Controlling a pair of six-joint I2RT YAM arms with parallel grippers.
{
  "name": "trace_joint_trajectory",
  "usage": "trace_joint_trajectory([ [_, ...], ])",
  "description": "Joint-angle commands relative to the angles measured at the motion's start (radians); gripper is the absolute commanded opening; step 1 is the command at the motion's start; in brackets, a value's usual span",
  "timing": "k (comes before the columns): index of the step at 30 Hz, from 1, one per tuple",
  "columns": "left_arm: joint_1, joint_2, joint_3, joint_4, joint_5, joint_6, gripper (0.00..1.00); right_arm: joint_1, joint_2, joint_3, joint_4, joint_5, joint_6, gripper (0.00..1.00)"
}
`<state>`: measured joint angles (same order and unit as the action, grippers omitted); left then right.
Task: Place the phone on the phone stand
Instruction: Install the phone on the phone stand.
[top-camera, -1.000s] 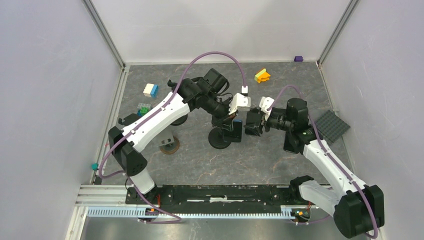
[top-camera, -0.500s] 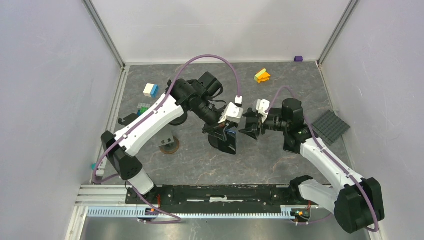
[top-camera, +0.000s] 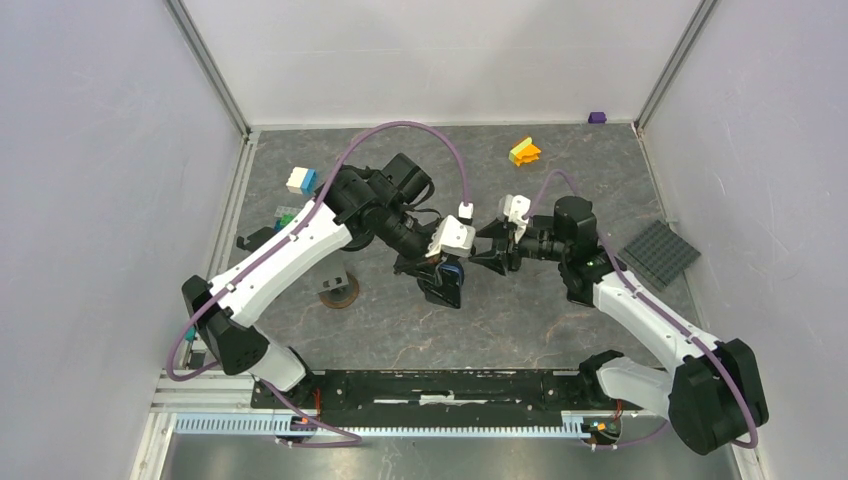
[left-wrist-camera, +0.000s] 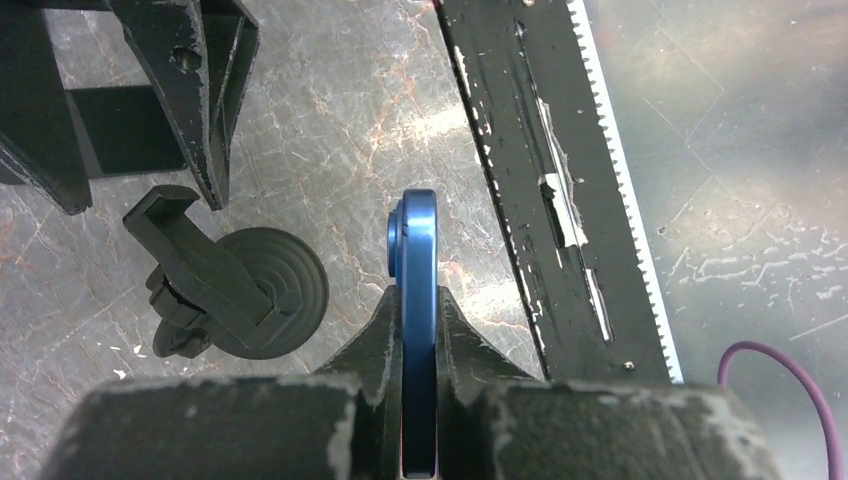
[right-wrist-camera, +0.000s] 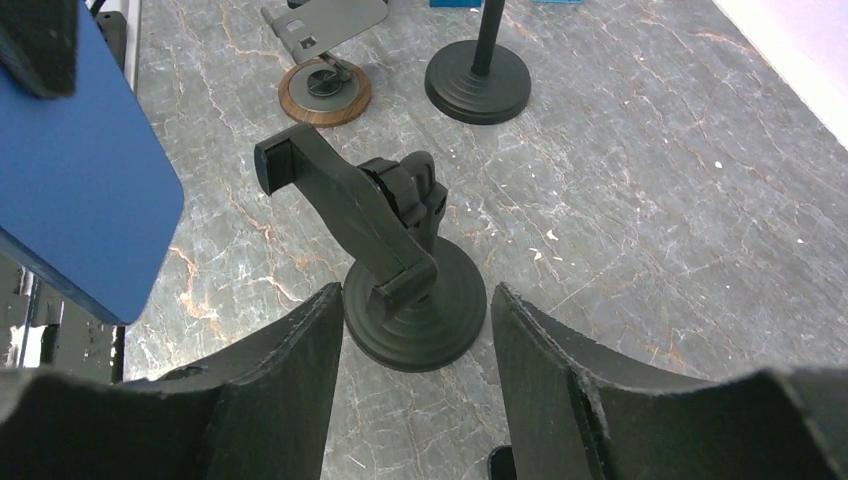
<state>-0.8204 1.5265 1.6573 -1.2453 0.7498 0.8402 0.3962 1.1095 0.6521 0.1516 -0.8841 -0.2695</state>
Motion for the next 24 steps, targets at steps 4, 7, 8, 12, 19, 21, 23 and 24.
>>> trace_joint_trajectory([
  [4,-0.005,-0.050,-0.029,0.130,-0.013,-0.088,0.02,0.030,-0.007,0.014,0.073,0.068,0.052,0.57],
  [7,-0.005,-0.047,-0.043,0.187,-0.007,-0.135,0.02,0.037,-0.002,0.014,0.073,0.102,0.066,0.52],
  [8,-0.005,-0.045,-0.043,0.204,-0.005,-0.152,0.02,0.039,0.001,0.014,0.074,0.113,0.071,0.51],
  [12,-0.005,-0.026,-0.033,0.255,-0.004,-0.212,0.02,0.047,0.010,0.015,0.072,0.137,0.087,0.43],
  [19,-0.005,-0.014,-0.035,0.377,0.029,-0.329,0.02,0.058,-0.008,0.018,0.070,0.166,0.108,0.36],
  [21,-0.006,-0.014,-0.046,0.426,0.039,-0.354,0.02,0.061,-0.012,0.017,0.069,0.182,0.113,0.34],
  [23,-0.006,-0.006,-0.044,0.459,0.048,-0.378,0.02,0.062,-0.014,0.019,0.065,0.193,0.117,0.32],
  [24,-0.006,-0.001,-0.042,0.472,0.053,-0.390,0.02,0.064,-0.014,0.018,0.066,0.196,0.119,0.31],
])
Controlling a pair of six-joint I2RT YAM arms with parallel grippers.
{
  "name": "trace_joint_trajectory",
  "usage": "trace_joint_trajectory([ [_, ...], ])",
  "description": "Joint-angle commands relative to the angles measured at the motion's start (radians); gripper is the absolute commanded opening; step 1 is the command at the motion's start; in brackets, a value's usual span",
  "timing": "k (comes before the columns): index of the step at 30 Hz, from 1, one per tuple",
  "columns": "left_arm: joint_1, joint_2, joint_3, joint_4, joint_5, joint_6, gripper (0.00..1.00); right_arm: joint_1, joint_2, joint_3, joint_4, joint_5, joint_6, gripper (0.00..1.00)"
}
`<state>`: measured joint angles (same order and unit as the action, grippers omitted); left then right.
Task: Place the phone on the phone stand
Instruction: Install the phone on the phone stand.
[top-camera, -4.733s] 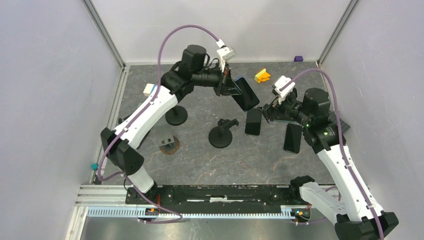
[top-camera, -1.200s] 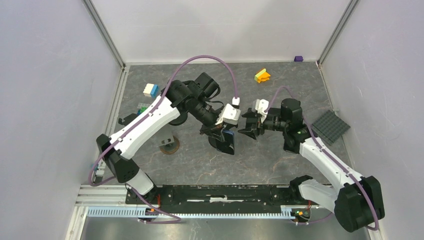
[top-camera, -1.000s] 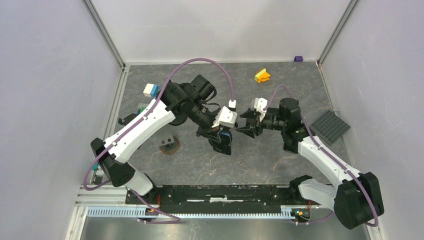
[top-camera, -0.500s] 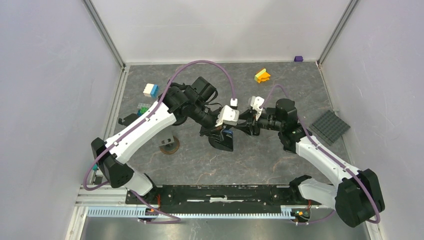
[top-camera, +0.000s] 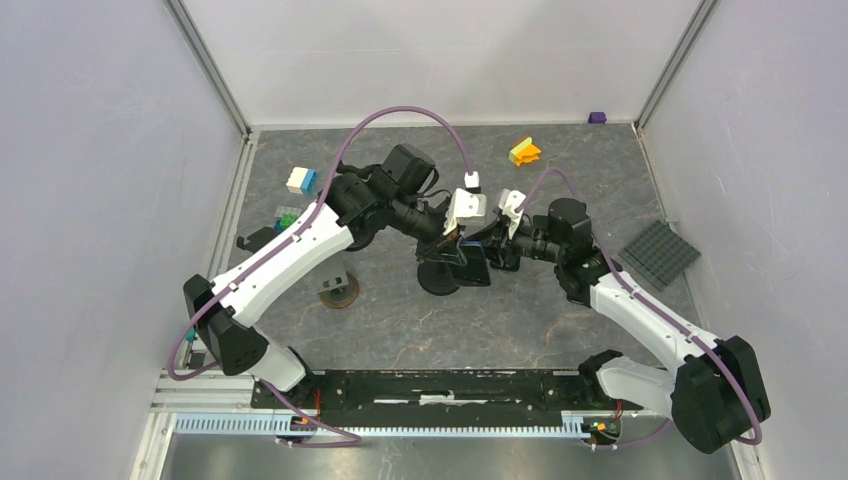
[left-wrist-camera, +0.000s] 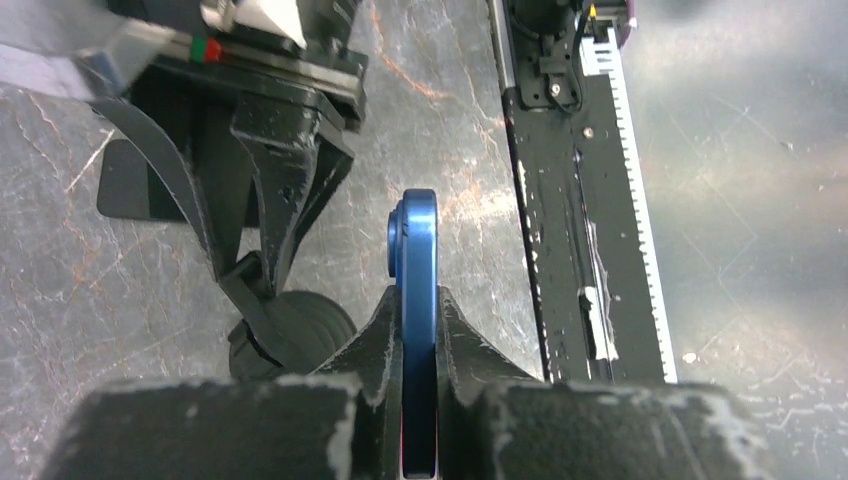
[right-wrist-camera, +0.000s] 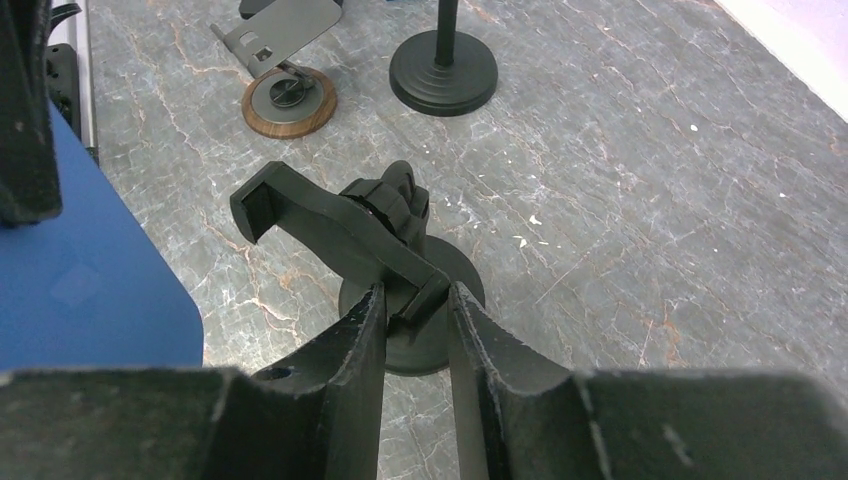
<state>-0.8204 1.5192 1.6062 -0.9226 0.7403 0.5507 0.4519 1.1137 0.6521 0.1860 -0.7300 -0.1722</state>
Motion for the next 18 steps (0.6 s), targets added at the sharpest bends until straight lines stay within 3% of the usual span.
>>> trace_joint_trajectory([
  [1,-0.006,0.010,0.012,0.165,0.065,-0.105,0.02,0.009,-0.018,0.018,0.028,0.048,0.023,0.30],
  [18,-0.006,0.095,0.139,0.067,-0.058,0.012,0.02,0.022,-0.025,0.025,-0.001,0.092,0.017,0.18],
])
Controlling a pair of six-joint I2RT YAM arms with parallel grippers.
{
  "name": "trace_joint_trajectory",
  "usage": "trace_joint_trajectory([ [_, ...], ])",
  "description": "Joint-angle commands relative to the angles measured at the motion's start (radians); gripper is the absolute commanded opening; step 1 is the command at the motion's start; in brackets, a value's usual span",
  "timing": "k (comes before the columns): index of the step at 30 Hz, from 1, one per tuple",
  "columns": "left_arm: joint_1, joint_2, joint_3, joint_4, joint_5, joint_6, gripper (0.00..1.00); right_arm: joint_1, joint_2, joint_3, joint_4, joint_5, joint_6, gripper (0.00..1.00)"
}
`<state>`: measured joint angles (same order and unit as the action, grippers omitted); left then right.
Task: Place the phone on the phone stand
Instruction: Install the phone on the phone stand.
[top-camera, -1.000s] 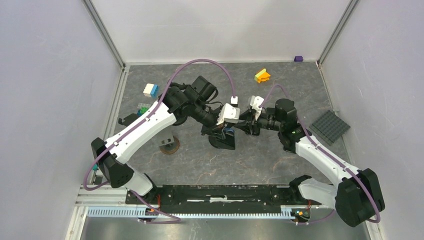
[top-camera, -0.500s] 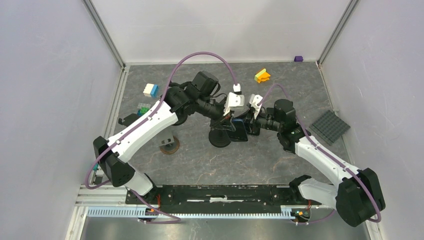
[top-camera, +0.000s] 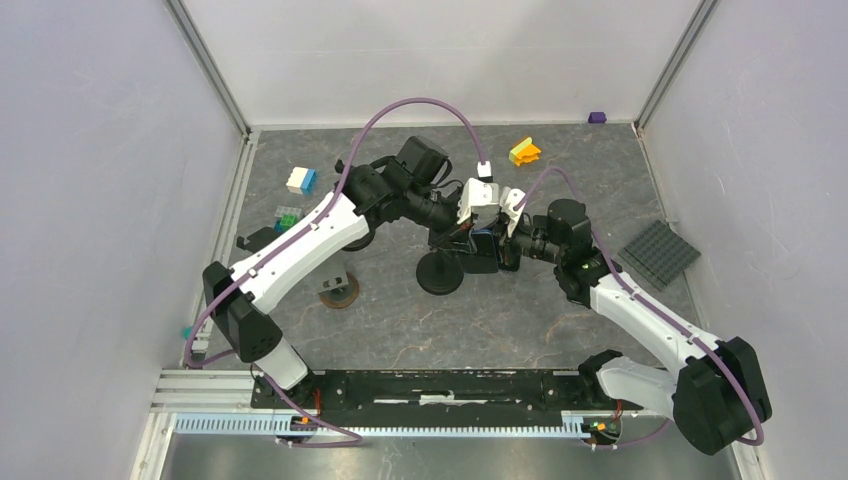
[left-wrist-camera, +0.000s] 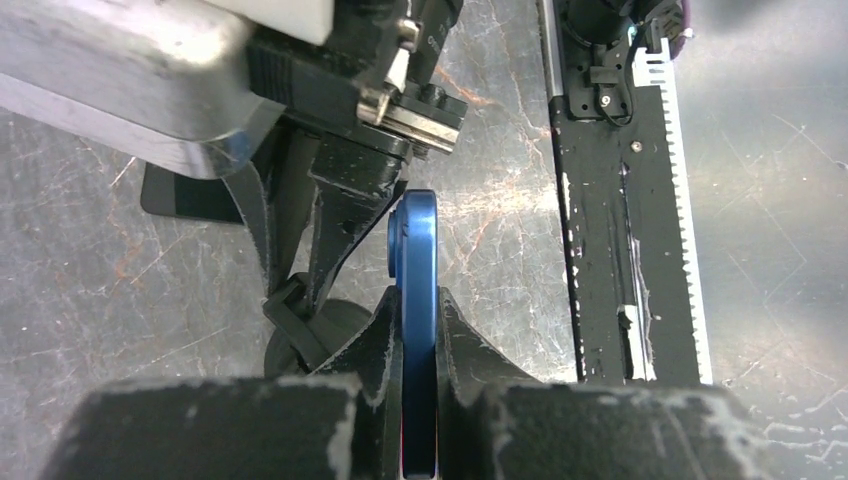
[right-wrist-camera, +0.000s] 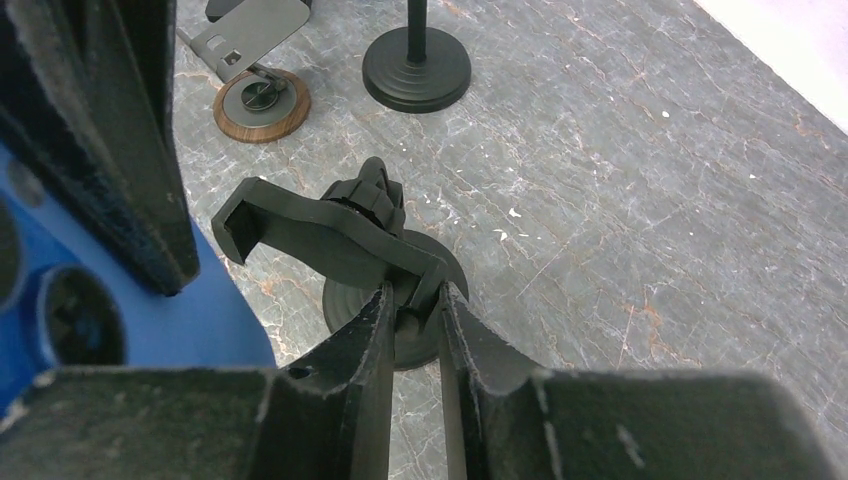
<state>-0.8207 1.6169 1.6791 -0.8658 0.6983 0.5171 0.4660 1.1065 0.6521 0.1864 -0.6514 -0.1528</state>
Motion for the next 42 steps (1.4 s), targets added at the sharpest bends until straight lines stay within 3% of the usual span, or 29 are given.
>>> trace_joint_trajectory([
  [1,-0.006,0.001,0.067,0.010,-0.025,0.050,0.02,0.008,-0.019,0.024,-0.002,0.013,-0.001,0.18],
  [11,-0.005,0.030,0.094,-0.032,-0.126,0.074,0.02,0.014,-0.036,0.025,-0.009,0.023,-0.002,0.11],
  [21,-0.006,0.021,0.059,0.040,-0.234,-0.083,0.02,0.026,-0.056,0.008,0.004,0.079,0.010,0.00],
  [42,-0.003,-0.011,-0.027,0.105,-0.511,-0.247,0.02,0.041,-0.093,-0.062,0.061,0.223,0.062,0.00],
])
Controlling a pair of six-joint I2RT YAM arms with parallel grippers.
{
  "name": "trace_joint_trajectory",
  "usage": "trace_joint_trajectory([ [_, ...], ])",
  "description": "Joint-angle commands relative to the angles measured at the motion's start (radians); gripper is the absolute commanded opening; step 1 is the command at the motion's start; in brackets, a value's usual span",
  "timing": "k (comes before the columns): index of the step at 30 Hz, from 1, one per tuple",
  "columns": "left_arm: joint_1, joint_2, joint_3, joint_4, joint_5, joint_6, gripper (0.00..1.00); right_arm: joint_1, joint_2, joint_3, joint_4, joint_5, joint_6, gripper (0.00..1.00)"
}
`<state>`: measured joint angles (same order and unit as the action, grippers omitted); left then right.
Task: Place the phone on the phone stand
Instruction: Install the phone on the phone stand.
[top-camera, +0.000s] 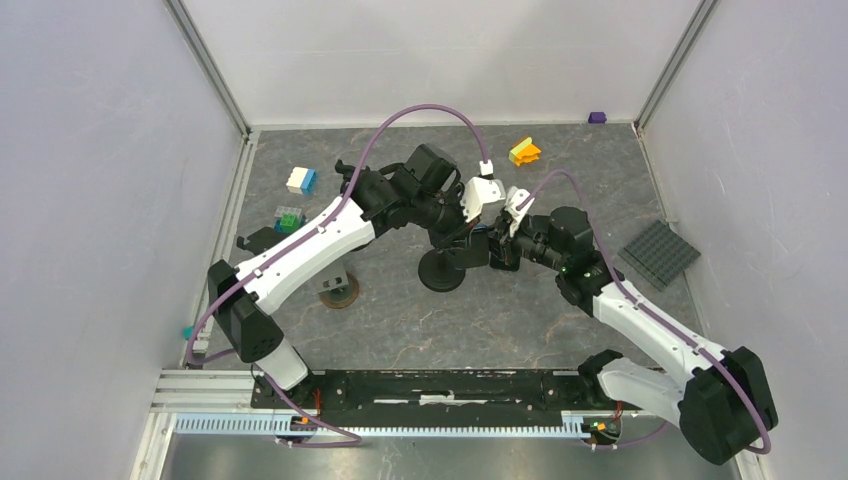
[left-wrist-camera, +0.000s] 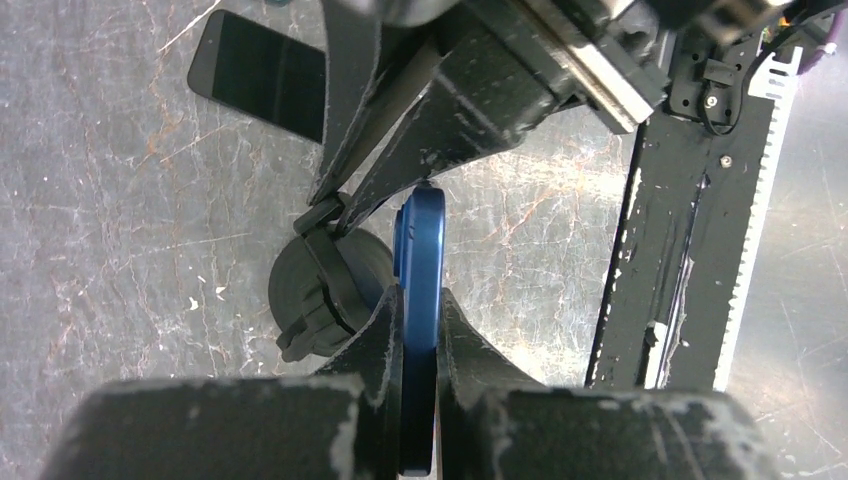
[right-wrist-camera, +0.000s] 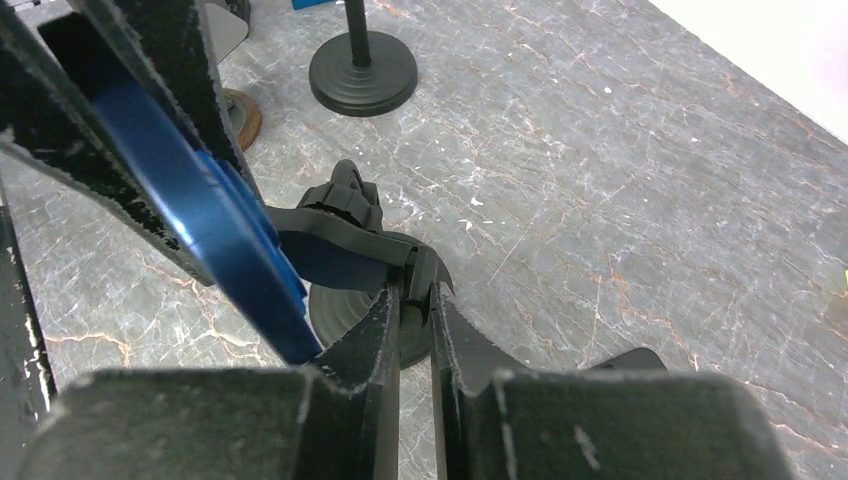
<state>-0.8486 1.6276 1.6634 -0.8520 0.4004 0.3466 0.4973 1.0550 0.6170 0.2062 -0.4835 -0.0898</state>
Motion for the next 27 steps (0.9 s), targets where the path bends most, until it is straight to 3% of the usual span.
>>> trace_joint_trajectory([
  [1,0.026,-0.022,-0.014,0.091,-0.227,-0.081,0.02,0.011,-0.048,-0.032,0.047,0.063,0.001,0.00],
  [27,0.047,0.023,0.009,0.068,-0.449,-0.203,0.02,0.020,-0.057,-0.048,0.048,0.209,0.021,0.00],
])
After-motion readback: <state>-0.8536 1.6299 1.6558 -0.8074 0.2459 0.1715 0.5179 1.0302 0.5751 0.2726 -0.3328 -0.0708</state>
